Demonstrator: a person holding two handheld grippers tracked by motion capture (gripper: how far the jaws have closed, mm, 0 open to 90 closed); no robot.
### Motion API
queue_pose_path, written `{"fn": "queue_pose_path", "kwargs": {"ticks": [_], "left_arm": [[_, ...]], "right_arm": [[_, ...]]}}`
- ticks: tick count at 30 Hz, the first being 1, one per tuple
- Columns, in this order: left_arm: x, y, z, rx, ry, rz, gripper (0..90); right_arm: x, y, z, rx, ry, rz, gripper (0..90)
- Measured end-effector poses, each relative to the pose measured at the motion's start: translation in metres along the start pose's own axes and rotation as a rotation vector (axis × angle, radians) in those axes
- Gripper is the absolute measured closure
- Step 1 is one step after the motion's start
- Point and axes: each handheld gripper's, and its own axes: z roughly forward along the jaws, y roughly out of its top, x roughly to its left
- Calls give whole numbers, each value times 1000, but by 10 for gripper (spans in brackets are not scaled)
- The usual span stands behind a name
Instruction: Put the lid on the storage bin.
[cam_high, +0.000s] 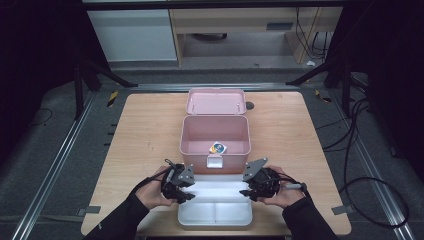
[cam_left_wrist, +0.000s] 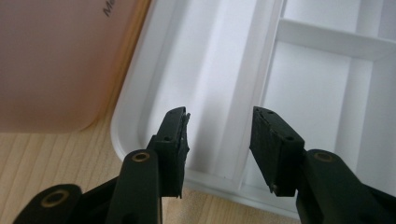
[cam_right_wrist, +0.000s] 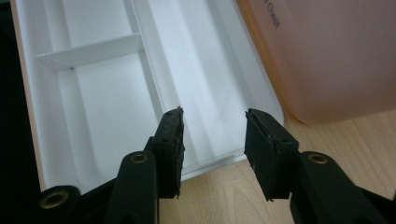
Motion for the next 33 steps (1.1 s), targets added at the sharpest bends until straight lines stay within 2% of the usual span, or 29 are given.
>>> {"fn": "queue_pose_path", "kwargs": {"ticks": [1, 8, 10, 15, 17, 23, 27, 33], "left_arm": [[0, 0, 2, 13, -12, 0, 564], [-3, 0, 7, 62, -28, 25, 584], [-5, 0, 10, 97, -34, 32, 595], [-5, -1, 12, 116, -47, 26, 626], [-6, 0, 13, 131, -45, 35, 639], [-7, 1, 17, 149, -52, 25, 688], [-8, 3, 19, 174, -54, 37, 725], [-8, 3, 19, 183, -56, 46, 791]], "right_arm": [[1, 1, 2, 9, 14, -12, 598], [7, 2, 12, 63, 54, -44, 644], [9, 3, 18, 97, 65, -53, 661], [10, 2, 25, 145, 78, -56, 695], [11, 2, 27, 154, 86, -57, 711], [13, 4, 32, 189, 100, -78, 771], [14, 5, 35, 209, 109, -90, 794], [14, 7, 38, 237, 99, -99, 829]]}}
